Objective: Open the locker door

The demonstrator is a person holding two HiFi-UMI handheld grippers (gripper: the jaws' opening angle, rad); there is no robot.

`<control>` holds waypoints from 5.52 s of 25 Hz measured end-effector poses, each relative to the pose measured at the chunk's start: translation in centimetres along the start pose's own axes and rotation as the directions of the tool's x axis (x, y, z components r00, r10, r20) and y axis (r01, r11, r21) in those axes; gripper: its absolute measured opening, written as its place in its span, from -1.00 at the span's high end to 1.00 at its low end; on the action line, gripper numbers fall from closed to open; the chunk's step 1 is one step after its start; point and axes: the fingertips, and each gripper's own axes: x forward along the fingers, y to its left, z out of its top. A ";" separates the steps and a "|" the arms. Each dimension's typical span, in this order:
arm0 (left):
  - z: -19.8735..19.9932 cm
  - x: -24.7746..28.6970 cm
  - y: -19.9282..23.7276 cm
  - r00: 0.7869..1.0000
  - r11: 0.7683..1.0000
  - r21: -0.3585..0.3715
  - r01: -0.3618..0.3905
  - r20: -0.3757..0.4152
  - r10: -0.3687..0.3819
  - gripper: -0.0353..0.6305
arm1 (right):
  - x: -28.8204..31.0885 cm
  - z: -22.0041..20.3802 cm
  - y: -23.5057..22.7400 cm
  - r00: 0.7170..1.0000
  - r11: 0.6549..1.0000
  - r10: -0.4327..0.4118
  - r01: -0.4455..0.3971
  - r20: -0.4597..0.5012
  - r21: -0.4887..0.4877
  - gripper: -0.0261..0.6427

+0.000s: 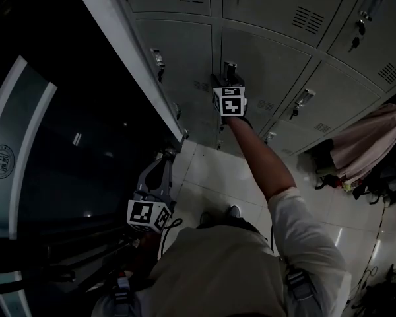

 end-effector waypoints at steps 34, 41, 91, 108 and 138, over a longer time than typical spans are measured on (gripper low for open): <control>0.5 -0.9 -7.3 0.987 0.987 0.007 0.160 0.024 -0.160 0.93 | -25.1 -4.0 2.0 0.958 0.975 -0.218 0.223 0.185 -0.003 0.53; 1.2 0.2 -10.4 0.971 0.972 0.019 0.235 0.034 -0.236 0.93 | -30.0 -5.0 -0.4 0.940 0.960 -0.281 0.280 0.192 0.033 0.72; 4.7 -7.0 -8.1 0.970 0.974 0.064 0.219 0.093 -0.224 0.93 | -44.4 2.4 8.1 0.888 0.979 -0.205 0.179 0.411 0.102 0.92; 5.2 -14.8 -13.6 0.975 0.981 0.052 0.188 0.113 -0.193 0.93 | -53.9 1.8 11.1 0.888 0.991 -0.132 0.117 0.440 0.062 0.92; 2.2 -36.4 -32.4 0.968 0.973 0.104 0.205 0.129 -0.217 0.93 | -82.2 -6.1 16.7 0.838 0.993 -0.113 0.104 0.533 0.048 0.92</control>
